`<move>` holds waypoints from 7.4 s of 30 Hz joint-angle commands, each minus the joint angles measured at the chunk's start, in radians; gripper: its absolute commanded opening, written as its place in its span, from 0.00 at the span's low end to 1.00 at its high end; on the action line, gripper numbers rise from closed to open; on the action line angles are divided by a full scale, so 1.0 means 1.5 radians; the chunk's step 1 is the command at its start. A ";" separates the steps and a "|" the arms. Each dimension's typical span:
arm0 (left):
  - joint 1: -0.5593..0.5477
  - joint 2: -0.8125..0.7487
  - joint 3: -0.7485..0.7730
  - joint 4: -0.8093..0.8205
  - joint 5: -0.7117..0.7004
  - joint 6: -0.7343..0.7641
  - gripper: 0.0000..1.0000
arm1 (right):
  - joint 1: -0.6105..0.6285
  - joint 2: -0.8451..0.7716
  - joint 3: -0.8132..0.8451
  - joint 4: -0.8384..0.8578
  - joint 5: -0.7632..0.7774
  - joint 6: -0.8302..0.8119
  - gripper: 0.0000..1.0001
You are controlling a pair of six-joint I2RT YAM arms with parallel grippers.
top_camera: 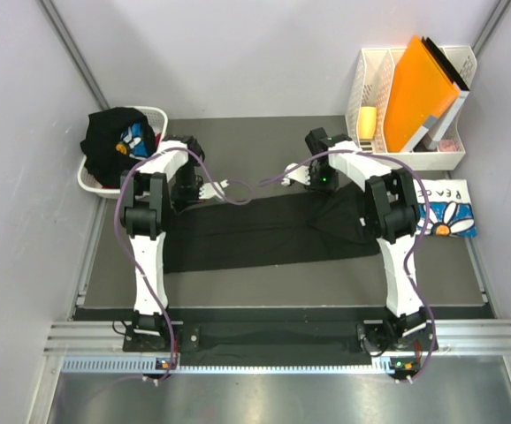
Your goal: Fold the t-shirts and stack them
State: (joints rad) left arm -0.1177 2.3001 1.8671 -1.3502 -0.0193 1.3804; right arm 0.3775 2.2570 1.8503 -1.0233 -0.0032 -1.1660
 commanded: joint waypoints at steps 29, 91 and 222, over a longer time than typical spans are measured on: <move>-0.023 0.013 0.015 0.154 -0.080 -0.034 0.22 | -0.017 0.025 0.018 0.151 0.008 0.009 0.61; -0.001 -0.155 -0.125 0.072 -0.050 -0.105 0.64 | -0.151 -0.108 -0.040 0.044 -0.218 0.229 0.57; -0.007 -0.270 -0.194 0.124 -0.030 -0.230 0.99 | -0.145 -0.006 0.068 -0.094 -0.354 0.180 0.34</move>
State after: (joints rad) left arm -0.1226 1.9453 1.5749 -1.1664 -0.0753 1.0428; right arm 0.1604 2.2314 1.8973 -1.1782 -0.4892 -0.9043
